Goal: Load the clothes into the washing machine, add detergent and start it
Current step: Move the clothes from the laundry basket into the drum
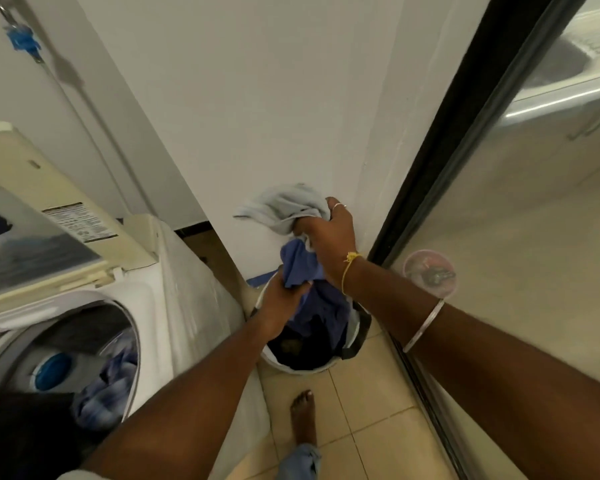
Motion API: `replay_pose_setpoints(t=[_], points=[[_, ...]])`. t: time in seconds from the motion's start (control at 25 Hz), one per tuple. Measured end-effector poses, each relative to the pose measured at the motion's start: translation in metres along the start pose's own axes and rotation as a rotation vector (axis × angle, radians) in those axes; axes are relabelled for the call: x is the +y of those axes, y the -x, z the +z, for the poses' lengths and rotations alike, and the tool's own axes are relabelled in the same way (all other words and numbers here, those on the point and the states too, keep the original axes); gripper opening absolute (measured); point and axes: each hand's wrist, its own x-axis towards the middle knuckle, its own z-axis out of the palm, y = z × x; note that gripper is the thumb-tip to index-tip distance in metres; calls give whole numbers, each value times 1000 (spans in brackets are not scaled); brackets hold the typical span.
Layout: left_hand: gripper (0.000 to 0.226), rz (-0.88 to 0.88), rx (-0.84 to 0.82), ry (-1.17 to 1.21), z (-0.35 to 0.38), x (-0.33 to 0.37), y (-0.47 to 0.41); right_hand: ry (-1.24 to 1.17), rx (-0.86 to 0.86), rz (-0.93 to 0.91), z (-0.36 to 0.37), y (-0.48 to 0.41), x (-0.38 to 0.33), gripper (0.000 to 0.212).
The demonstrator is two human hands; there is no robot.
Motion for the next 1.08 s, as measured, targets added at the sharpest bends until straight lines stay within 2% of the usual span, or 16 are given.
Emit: replay_pose_setpoints(t=[0.08, 0.16, 0.24, 0.32, 0.48, 0.56, 0.6, 0.68, 0.76, 0.84, 0.92, 1.08], points=[[16, -5, 40, 73, -15, 9, 16, -19, 63, 28, -9, 8, -11, 27], [11, -59, 188, 131, -34, 13, 25, 0, 100, 85, -23, 18, -10, 42], [25, -100, 284, 175, -52, 32, 48, -12, 110, 203, -34, 30, -1, 54], [19, -40, 287, 255, -65, 62, 85, -41, 84, 304, -37, 50, 10, 68], [29, 97, 314, 271, -95, 97, 145, -9, 32, 387, -14, 97, 17, 98], [18, 111, 351, 401, -114, 108, 177, 10, 8, 472, 2, 117, 20, 117], [14, 113, 370, 462, -126, 110, 190, -26, -69, 526, 12, 126, 21, 124], [15, 137, 390, 561, -152, 109, 216, -191, -278, 584, 38, 152, 15, 114], [6, 132, 446, 608, -184, 103, 239, -379, -464, 580, 69, 181, 5, 83], [22, 108, 510, 645, -220, 89, 258, -418, -563, 570, 103, 205, 1, 62], [24, 94, 554, 701, -261, 69, 273, -387, -575, 562, 146, 224, 2, 60], [24, 55, 651, 710, -346, 14, 299, -289, -453, 454, 241, 254, 22, 65]])
